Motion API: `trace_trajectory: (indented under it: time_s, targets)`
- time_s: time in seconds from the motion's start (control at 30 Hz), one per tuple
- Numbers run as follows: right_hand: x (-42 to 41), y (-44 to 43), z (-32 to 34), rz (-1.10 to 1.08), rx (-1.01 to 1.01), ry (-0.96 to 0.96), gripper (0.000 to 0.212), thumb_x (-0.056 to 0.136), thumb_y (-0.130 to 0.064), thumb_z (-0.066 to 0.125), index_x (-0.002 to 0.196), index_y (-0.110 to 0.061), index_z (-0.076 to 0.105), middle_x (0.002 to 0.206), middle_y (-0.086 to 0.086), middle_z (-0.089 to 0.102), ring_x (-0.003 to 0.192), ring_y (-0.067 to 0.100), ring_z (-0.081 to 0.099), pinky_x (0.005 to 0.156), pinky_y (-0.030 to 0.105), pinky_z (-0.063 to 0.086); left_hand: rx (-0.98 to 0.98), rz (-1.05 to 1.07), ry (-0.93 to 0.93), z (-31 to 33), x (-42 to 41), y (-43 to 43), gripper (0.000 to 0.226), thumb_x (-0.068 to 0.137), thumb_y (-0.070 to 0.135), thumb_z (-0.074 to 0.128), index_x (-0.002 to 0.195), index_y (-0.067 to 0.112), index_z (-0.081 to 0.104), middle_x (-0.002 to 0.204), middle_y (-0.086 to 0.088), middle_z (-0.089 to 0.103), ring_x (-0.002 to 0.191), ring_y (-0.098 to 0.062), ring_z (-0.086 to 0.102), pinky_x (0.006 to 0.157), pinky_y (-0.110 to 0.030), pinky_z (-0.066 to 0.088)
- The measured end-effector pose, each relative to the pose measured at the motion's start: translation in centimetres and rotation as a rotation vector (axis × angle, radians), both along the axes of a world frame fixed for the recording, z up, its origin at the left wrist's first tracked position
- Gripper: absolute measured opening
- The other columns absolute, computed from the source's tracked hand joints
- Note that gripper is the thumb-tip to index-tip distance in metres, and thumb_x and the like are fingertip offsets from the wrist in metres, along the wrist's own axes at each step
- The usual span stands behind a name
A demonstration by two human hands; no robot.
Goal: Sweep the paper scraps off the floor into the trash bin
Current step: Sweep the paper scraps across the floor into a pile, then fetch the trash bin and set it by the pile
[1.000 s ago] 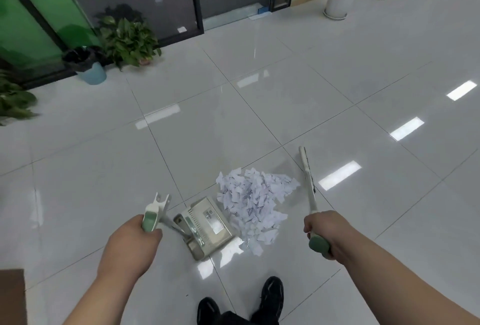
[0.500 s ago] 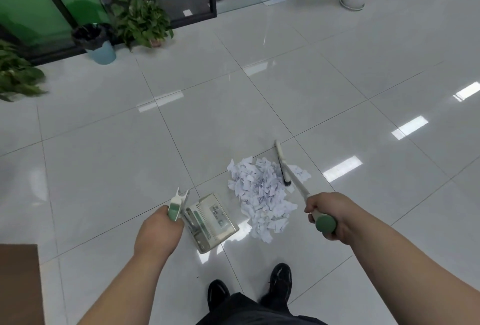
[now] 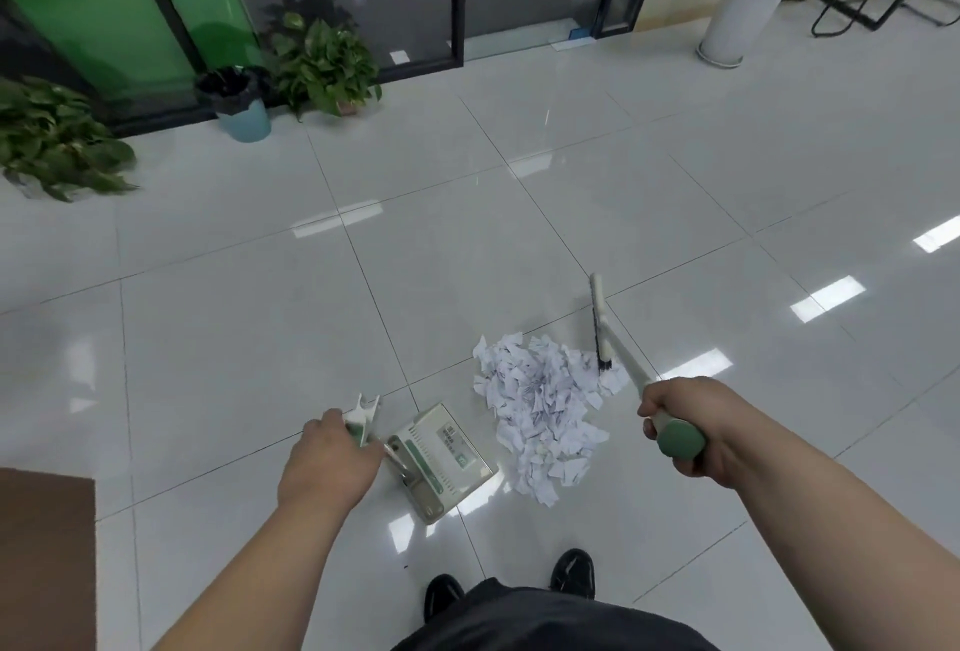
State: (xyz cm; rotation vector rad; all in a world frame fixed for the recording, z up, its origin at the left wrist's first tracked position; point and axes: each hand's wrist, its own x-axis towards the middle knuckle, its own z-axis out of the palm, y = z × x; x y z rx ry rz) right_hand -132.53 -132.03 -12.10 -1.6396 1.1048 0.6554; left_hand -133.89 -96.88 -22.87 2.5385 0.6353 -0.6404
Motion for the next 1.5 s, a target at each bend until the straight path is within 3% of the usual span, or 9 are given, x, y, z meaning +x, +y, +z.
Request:
trace_trajectory:
  time_s: [0.1, 0.3, 0.57, 0.7, 1.0, 1.17, 1.33, 1.4, 1.5]
  targets:
    - [0.5, 0.6, 0.9, 0.008, -0.005, -0.023, 0.007, 0.082, -0.004, 0.057, 0.083, -0.011, 0.057, 0.059, 0.01, 0.057, 0.037, 0.017, 0.04, 0.048, 0.017, 0.028, -0.009, -0.042, -0.131, 1.7, 0.1, -0.4, 0.062, 0.092, 0.042, 0.064, 0.146, 0.016, 0.045, 0.138, -0.008, 0.046, 0.132, -0.03, 0.044, 0.1, -0.04, 0.045]
    - [1.6, 1.4, 2.3, 0.084, 0.005, -0.05, 0.007, 0.08, -0.006, 0.057, 0.086, -0.01, 0.057, 0.063, 0.01, 0.058, 0.039, 0.018, 0.04, 0.047, 0.016, 0.027, -0.044, -0.084, -0.29, 5.6, 0.7, -0.9, 0.065, 0.096, 0.039, 0.06, 0.153, 0.018, 0.04, 0.149, -0.004, 0.039, 0.143, -0.024, 0.033, 0.111, -0.04, 0.039]
    - [6.6, -1.8, 3.9, 0.216, 0.046, -0.098, 0.036, 0.083, -0.008, 0.057, 0.114, -0.025, 0.06, 0.059, 0.009, 0.059, 0.042, 0.018, 0.042, 0.052, 0.02, 0.025, -0.04, -0.047, -0.315, 7.6, 4.0, -4.2, 0.06, 0.097, 0.037, 0.058, 0.152, 0.019, 0.043, 0.151, -0.001, 0.039, 0.144, -0.022, 0.033, 0.113, -0.037, 0.039]
    - [11.7, -4.4, 4.7, 0.277, 0.164, -0.113, 0.028, 0.086, -0.012, 0.058, 0.109, -0.02, 0.071, 0.061, 0.011, 0.058, 0.04, 0.018, 0.043, 0.048, 0.018, 0.025, -0.027, -0.007, -0.329, 8.5, 7.4, -8.2, 0.059, 0.099, 0.037, 0.057, 0.153, 0.019, 0.041, 0.153, 0.001, 0.037, 0.144, -0.02, 0.033, 0.112, -0.036, 0.04]
    - [26.3, -9.4, 11.0, 0.623, 0.4, -0.244, 0.013, 0.087, -0.019, 0.05, 0.091, -0.014, 0.061, 0.084, 0.027, 0.071, 0.052, 0.028, 0.06, 0.041, 0.019, 0.037, 0.001, 0.188, -0.455, 13.6, 16.9, -18.6, 0.054, 0.097, 0.037, 0.06, 0.147, 0.022, 0.048, 0.15, 0.004, 0.04, 0.14, -0.018, 0.039, 0.098, -0.033, 0.045]
    - [33.1, -7.5, 13.1, 0.61, 0.493, -0.48, 0.035, 0.095, -0.035, 0.034, 0.106, -0.012, 0.058, 0.094, 0.033, 0.072, 0.085, 0.045, 0.074, 0.076, 0.051, 0.059, 0.049, 0.245, -0.525, 16.9, 20.3, -19.7, 0.052, 0.098, 0.038, 0.06, 0.146, 0.025, 0.048, 0.149, 0.009, 0.039, 0.139, -0.014, 0.04, 0.1, -0.031, 0.045]
    - [39.4, -2.2, 13.9, 0.629, 0.43, -0.726, 0.071, 0.091, -0.078, 0.02, 0.118, -0.023, 0.057, 0.089, 0.011, 0.079, 0.104, 0.025, 0.071, 0.101, 0.044, 0.051, 0.071, 0.324, -0.569, 18.7, 23.3, -16.5, 0.049, 0.098, 0.041, 0.057, 0.144, 0.029, 0.048, 0.143, 0.016, 0.038, 0.118, -0.013, 0.055, 0.086, -0.027, 0.046]
    - [41.4, 0.2, 14.2, 0.741, 0.323, -0.839, 0.067, 0.082, -0.079, 0.043, 0.122, -0.026, 0.052, 0.09, 0.002, 0.079, 0.097, 0.016, 0.073, 0.101, 0.046, 0.052, 0.064, 0.353, -0.584, 18.6, 25.3, -14.7, 0.048, 0.098, 0.041, 0.057, 0.144, 0.029, 0.048, 0.142, 0.018, 0.038, 0.115, -0.012, 0.057, 0.084, -0.025, 0.045]
    - [45.5, 4.5, 14.6, 0.834, 0.102, -0.944, 0.032, 0.092, -0.051, 0.059, 0.113, -0.027, 0.053, 0.076, -0.002, 0.078, 0.078, 0.011, 0.075, 0.088, 0.047, 0.057, 0.038, 0.392, -0.608, 17.9, 29.0, -11.0, 0.047, 0.098, 0.042, 0.057, 0.143, 0.029, 0.05, 0.14, 0.018, 0.039, 0.114, -0.013, 0.058, 0.085, -0.024, 0.045]
